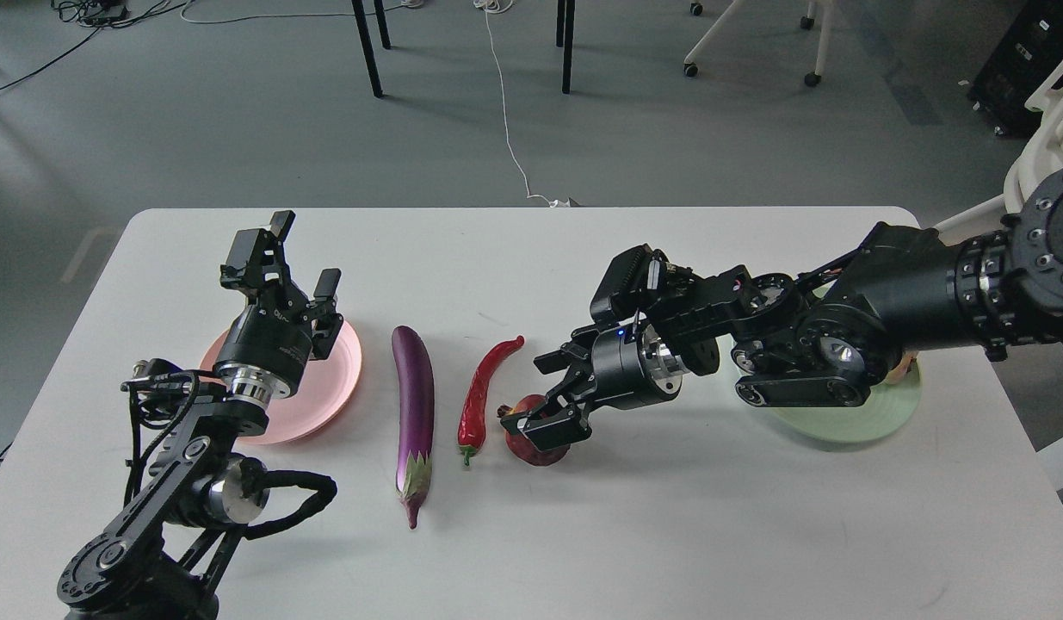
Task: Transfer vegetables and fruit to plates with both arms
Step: 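Reach the right gripper down and grasp the red apple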
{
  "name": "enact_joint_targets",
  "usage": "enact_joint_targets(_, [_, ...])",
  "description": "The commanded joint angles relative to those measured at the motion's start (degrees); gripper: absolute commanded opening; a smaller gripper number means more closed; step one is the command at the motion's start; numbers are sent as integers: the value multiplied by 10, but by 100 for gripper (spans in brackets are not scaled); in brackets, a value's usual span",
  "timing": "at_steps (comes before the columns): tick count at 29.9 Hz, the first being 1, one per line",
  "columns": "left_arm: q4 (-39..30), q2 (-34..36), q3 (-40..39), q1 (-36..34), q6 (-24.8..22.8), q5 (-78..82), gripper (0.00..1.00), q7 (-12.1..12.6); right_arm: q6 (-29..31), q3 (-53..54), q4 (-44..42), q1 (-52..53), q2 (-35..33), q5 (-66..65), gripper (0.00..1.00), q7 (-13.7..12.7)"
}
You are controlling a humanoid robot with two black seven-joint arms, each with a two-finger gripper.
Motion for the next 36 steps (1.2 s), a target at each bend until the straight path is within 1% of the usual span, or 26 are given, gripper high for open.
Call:
enact_joint_targets(1, [0,0,0,0,0,0,99,-1,-1,-3,-18,-15,9,0,96,0])
enact_joint_targets(11, [0,0,-4,4,0,0,99,0,-1,-16,-41,-40,27,0,96,0])
enact_joint_targets(14, [0,0,-4,6,0,0,99,-1,-11,-21,-52,-45,37,-1,96,0])
enact_joint_targets(17, [-1,0,-4,8,0,0,99,-1,-19,-22,-55,-51,38,0,94,0])
enact_joint_targets(19, [-1,0,-4,8,0,0,99,0,-19,-26,-56,-51,38,0,92,0])
enact_joint_targets(21, [-6,1,-4,9,0,0,99,0,-19,-37,-57,-52,38,1,87,0])
enact_joint_targets(23, [-9,2,-4,10,0,0,99,0,-19,-43,-57,-52,38,1,75,0])
enact_joint_targets(24, [-9,2,-4,11,0,0,99,0,-19,-44,-57,-52,38,1,67,0])
enact_joint_targets(26, [-9,1,-4,13,0,0,99,0,-19,-47,-56,-52,38,1,58,0])
enact_joint_targets(30, [-9,0,-4,14,0,0,99,0,-20,-48,-54,-51,38,1,46,0])
enact_joint_targets(32, [-10,0,-4,15,0,0,99,0,-20,-48,-53,-50,38,1,42,0])
enact_joint_targets(36, [-14,2,-8,17,0,0,99,0,-20,-46,-48,-40,38,2,40,0])
